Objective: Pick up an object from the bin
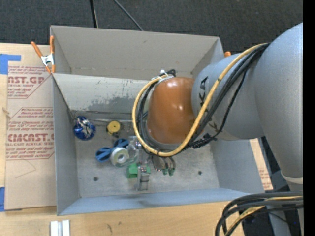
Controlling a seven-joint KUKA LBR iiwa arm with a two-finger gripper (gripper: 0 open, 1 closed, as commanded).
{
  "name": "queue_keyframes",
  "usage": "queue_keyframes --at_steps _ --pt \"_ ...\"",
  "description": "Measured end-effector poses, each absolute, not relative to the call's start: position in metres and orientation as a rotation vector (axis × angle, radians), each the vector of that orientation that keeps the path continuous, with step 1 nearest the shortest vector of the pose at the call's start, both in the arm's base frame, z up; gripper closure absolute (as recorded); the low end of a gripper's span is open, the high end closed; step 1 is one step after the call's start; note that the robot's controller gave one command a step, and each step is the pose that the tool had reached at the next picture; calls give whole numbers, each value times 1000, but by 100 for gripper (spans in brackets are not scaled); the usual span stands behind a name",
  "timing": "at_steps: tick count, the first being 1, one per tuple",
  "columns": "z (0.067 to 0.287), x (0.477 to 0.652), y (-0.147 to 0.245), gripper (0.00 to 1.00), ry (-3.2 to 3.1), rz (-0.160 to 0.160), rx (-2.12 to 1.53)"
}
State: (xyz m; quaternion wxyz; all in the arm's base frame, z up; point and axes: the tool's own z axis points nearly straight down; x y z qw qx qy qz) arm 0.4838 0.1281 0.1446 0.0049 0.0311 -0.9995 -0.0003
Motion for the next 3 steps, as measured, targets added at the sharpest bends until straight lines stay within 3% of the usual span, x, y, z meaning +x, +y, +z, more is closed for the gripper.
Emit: queue_keyframes --at_steps 1,2,3 --pt "68 561 153 0 -3149 -5 93" --pt "71 558 153 100 -3142 -4 92" --pt "227 564 162 100 -3150 -4 130"
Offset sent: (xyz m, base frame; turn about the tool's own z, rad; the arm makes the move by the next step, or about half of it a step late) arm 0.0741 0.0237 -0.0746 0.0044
